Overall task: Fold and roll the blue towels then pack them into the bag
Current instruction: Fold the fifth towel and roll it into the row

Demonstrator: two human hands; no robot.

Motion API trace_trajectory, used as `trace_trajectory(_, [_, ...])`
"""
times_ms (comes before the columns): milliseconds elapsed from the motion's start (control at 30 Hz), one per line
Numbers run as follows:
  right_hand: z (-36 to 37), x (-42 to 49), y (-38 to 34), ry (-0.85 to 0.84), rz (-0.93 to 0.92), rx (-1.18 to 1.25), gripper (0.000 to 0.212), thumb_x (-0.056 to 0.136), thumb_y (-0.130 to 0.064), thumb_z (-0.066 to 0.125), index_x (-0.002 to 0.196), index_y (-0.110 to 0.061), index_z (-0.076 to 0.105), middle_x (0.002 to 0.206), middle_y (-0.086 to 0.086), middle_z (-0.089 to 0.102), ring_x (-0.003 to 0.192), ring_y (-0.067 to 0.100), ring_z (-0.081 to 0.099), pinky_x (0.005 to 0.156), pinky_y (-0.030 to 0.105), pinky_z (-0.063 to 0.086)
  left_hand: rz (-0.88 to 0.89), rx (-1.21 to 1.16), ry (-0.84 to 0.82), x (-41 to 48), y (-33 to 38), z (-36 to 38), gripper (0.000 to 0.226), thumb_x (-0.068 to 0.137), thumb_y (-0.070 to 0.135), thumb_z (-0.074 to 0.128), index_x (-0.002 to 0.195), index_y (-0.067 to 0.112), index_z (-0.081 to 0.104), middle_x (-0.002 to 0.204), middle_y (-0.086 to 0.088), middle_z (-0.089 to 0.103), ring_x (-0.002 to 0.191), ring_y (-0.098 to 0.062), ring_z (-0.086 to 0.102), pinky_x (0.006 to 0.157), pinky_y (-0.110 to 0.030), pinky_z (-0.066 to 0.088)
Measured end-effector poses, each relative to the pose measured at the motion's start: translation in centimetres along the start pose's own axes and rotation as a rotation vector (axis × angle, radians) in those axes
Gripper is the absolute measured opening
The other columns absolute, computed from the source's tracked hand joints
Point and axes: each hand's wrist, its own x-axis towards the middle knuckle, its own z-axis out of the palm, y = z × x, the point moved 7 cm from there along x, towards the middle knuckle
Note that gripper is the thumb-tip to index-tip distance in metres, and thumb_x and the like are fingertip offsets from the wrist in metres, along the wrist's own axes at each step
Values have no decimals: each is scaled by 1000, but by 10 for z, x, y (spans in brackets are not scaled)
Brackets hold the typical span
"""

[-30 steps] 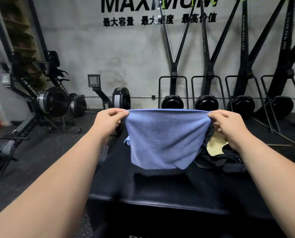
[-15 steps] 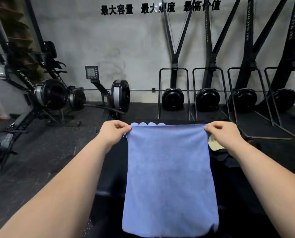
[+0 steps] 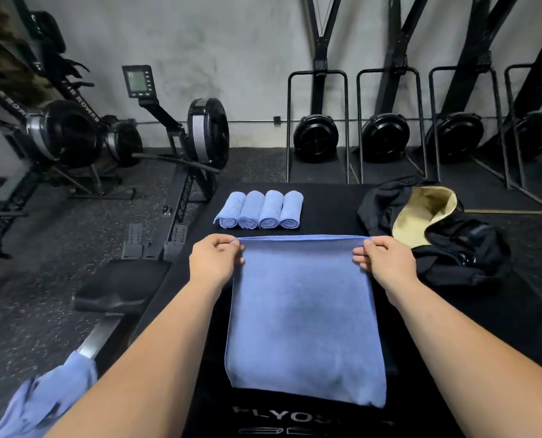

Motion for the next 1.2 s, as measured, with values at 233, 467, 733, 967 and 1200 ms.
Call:
trace_trajectory(233, [47,-1,29,-364,-88,-574,62,104,-32,57,161,-21,35,137,4,68,116,26,64,99,32,44,63,610,-520,3,-53,73,87,101,57,56,167,22,12,166,-4,38,152,-26,40,123,-43,32])
trace_trajectory(467, [54,-33,73,-414,-433,-871,52,107,-40,54,155,-20,49,168,-2,34,157,15,24,122,26,20,463,1220,-383,-37,-84,75,75,106,67,9,169,26,12,177,-4,4,163,-23,-5,131,-44,-1])
trace_trajectory(733, [-4,-62,61,-251,-563,-675,20,95,-24,73,115,-27,71,128,-10,63,129,16,47,108,26,36,555,1082,-439,-76,-71,88,81,97,73,10,163,31,31,175,-4,17,162,-26,10,130,-46,9])
trace_trajectory(967, [-39,-98,71,-282,-542,-642,12,91,-29,76,86,-28,66,124,-11,62,130,13,41,109,34,38,478,1170,-500,-94,-88,88,75,100,76,8,167,42,2,175,7,-15,161,-14,-19,131,-43,-8])
trace_trajectory(1200, [-40,-123,75,-429,-566,-667,36,71,-59,88,86,-36,65,134,-20,56,138,6,34,111,12,24,480,1153,-488,-97,-86,89,73,102,74,11,167,42,5,176,9,-12,161,-12,-17,131,-43,-7])
